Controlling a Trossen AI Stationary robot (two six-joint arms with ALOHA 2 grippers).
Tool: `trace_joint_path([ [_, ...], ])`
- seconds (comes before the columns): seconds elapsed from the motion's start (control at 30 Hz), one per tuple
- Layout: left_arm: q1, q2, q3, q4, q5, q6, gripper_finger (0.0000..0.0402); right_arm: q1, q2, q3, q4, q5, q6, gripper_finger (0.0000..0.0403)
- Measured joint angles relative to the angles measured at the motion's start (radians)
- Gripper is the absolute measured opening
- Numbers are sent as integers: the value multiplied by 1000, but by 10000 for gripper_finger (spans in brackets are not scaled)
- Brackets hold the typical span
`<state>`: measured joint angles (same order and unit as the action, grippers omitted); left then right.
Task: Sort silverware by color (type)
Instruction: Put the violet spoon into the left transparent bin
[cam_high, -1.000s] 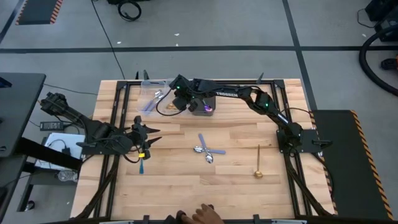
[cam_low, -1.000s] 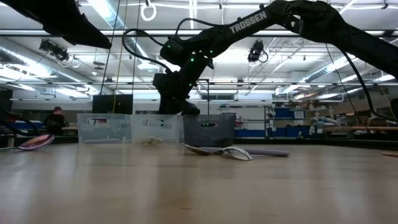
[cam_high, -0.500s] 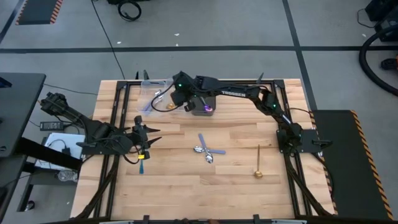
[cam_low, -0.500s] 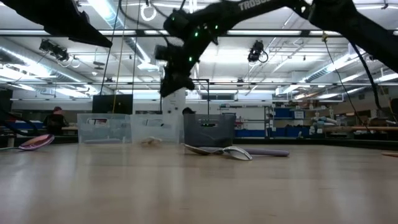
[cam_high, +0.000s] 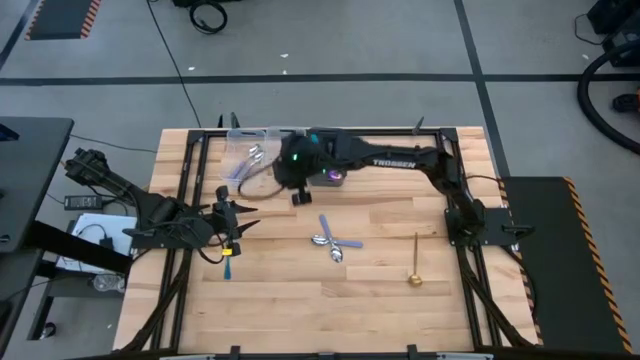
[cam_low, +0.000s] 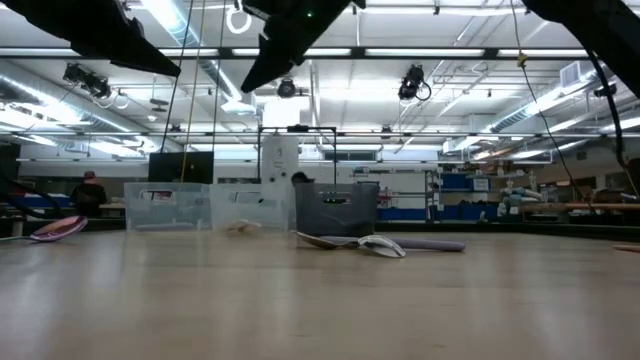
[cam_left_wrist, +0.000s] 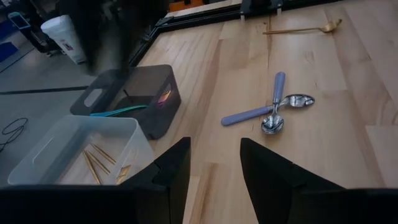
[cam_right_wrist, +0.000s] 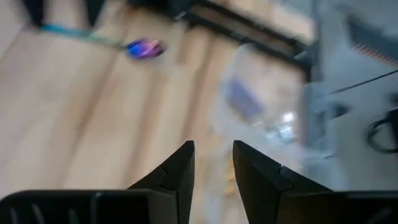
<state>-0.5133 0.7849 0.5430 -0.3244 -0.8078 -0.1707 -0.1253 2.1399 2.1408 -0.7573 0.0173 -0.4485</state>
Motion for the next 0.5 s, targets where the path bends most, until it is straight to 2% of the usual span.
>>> trace_joint_path([
  [0.23, 0, 0, 0, 0, 0, 0, 146, 109, 4, -55, -112, 47, 65, 118],
  [0.5, 0, 0, 0, 0, 0, 1, 146, 184, 5, -143, -116, 78, 149, 118],
])
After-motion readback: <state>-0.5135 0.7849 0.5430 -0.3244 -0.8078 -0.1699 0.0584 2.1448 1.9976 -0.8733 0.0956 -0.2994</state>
